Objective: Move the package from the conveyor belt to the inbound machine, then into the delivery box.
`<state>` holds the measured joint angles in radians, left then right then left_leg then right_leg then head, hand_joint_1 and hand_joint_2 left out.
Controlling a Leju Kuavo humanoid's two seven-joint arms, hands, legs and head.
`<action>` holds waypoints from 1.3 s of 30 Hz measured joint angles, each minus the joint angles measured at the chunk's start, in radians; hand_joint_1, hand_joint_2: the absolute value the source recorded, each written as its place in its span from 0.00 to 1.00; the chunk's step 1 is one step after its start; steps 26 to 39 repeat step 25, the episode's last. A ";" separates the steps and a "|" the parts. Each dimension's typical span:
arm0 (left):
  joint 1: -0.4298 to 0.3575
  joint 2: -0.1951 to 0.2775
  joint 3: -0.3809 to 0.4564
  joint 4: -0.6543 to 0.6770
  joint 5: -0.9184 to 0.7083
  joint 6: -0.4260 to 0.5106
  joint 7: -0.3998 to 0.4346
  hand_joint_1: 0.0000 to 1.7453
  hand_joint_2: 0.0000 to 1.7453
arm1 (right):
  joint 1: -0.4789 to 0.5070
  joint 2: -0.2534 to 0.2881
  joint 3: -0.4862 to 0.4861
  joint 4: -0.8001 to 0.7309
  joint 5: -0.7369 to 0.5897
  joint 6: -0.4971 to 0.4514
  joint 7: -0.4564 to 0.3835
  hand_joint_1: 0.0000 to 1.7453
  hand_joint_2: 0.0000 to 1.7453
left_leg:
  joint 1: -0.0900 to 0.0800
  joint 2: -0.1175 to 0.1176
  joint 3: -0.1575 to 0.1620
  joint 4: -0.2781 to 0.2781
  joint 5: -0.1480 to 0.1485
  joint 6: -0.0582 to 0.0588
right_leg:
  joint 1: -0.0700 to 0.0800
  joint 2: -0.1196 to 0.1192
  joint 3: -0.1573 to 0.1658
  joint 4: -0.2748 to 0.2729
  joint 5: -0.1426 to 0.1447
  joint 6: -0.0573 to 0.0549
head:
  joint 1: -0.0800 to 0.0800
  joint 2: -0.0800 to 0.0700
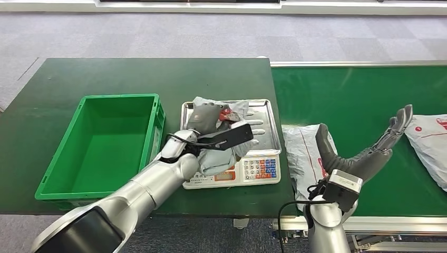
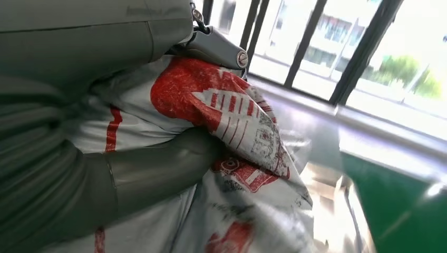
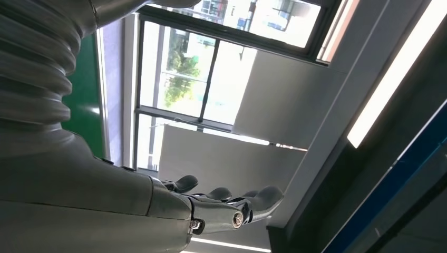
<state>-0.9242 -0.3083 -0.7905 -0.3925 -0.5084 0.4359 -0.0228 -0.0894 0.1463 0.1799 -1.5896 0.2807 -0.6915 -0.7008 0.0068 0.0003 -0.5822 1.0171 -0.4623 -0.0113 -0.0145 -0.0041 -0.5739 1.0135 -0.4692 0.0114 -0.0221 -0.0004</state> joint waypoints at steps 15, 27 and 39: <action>0.230 0.320 0.614 -0.675 -0.162 -0.018 -0.110 1.00 1.00 | 0.171 -0.024 -0.041 -0.067 0.072 0.031 0.000 0.00 1.00 | 0.000 0.007 -0.002 -0.005 -0.001 -0.001 | 0.000 0.008 -0.007 0.000 -0.001 -0.001 | 0.000 0.000; 0.444 0.428 0.897 -0.837 -0.178 -0.071 -0.118 0.00 1.00 | 0.230 -0.027 -0.059 -0.127 0.105 0.058 0.026 0.00 1.00 | 0.000 0.008 -0.004 -0.005 -0.001 -0.001 | 0.000 0.007 -0.008 0.000 -0.002 -0.002 | 0.000 0.000; 0.444 0.428 0.897 -0.837 -0.178 -0.071 -0.118 0.00 1.00 | 0.230 -0.027 -0.059 -0.127 0.105 0.058 0.026 0.00 1.00 | 0.000 0.008 -0.004 -0.005 -0.001 -0.001 | 0.000 0.007 -0.008 0.000 -0.002 -0.002 | 0.000 0.000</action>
